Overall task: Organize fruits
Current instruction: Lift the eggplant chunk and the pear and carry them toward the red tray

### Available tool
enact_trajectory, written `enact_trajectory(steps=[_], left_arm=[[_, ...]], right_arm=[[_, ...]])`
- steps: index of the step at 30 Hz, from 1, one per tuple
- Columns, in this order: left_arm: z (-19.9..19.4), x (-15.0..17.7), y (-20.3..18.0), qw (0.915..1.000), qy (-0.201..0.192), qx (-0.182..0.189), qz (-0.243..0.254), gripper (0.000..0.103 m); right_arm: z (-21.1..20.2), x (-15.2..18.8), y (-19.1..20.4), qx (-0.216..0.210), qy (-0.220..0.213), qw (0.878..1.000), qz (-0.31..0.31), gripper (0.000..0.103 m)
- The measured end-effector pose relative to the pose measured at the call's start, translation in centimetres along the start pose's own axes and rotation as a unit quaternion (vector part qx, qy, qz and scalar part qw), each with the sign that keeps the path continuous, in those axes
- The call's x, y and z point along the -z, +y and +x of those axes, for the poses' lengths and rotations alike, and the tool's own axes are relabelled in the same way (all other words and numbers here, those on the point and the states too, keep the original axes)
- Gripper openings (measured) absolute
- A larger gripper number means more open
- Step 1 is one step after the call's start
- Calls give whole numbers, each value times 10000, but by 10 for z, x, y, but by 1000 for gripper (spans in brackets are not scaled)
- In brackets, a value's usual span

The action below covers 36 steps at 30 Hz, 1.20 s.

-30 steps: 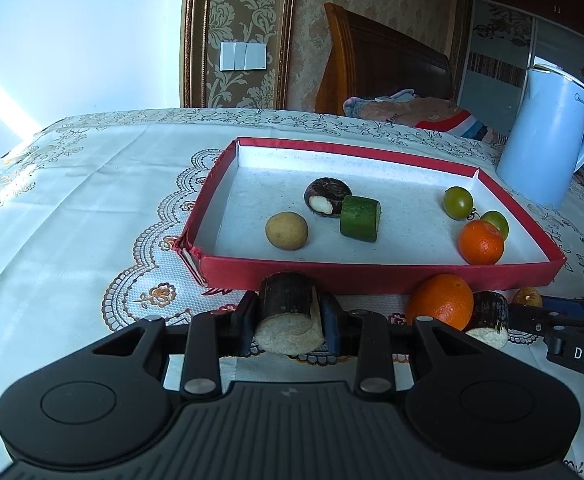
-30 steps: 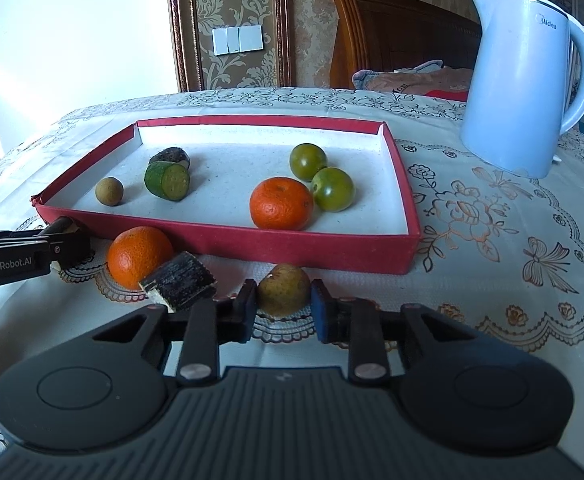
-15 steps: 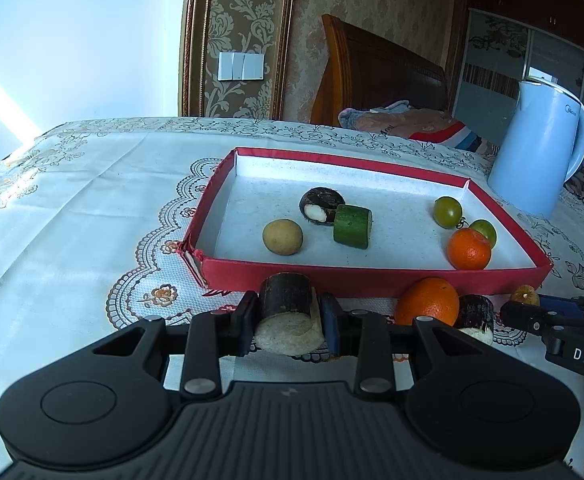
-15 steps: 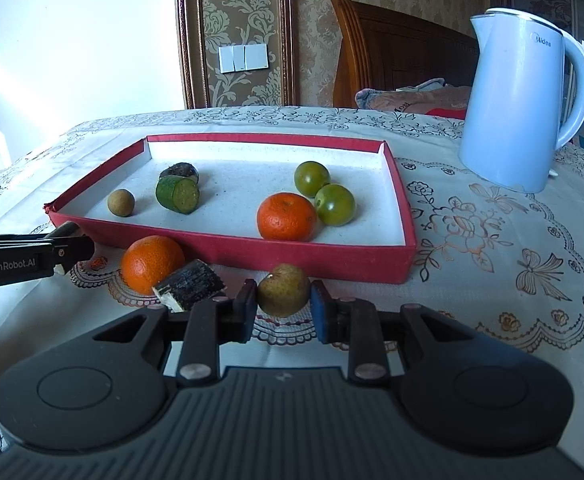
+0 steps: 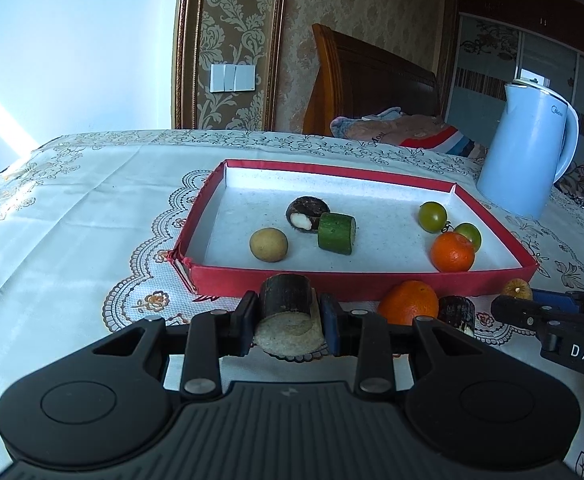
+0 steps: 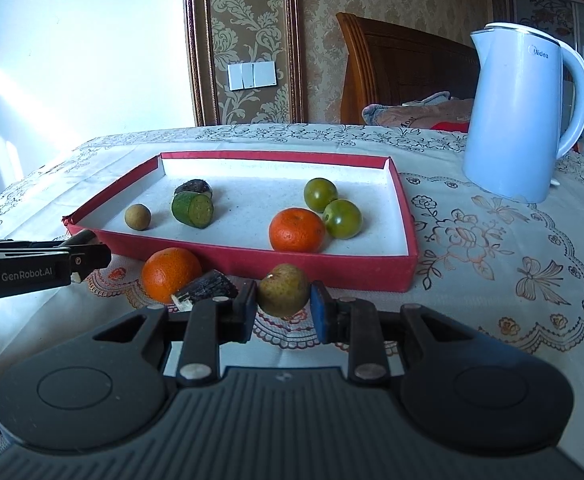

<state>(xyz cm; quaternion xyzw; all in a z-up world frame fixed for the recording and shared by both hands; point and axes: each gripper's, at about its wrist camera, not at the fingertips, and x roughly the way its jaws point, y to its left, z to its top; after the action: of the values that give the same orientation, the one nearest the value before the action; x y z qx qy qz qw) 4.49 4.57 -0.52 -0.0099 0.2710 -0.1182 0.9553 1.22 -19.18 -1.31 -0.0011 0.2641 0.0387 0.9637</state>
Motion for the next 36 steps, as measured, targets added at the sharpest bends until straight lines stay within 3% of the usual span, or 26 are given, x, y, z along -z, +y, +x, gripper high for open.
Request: enact_trajectory(steps=[8, 10, 15, 22, 24, 31, 36], left_arm=[[-10, -7, -20, 9994, -182, 106, 263, 33], [-10, -10, -25, 9994, -181, 136, 264, 25], [-10, -12, -36, 9988, -265, 140, 397, 25], [-21, -13, -13, 9996, -223, 161, 107, 25], [-26, -11, -5, 9993, -107, 313, 185, 25], [-30, 6, 2, 9984, 188, 220, 480, 25], [-41, 14, -4, 9976, 21, 371, 593, 30]], right_arm=[[-4, -6, -4, 34, -105, 9999, 104, 27], [-4, -7, -5, 35, -101, 9999, 122, 27], [-3, -8, -5, 61, -106, 9998, 126, 27], [0, -8, -8, 38, -25, 9998, 182, 27], [1, -7, -7, 10, 1, 9999, 170, 27], [1, -6, -7, -14, 19, 9998, 182, 27], [2, -5, -6, -26, 40, 9998, 175, 27]])
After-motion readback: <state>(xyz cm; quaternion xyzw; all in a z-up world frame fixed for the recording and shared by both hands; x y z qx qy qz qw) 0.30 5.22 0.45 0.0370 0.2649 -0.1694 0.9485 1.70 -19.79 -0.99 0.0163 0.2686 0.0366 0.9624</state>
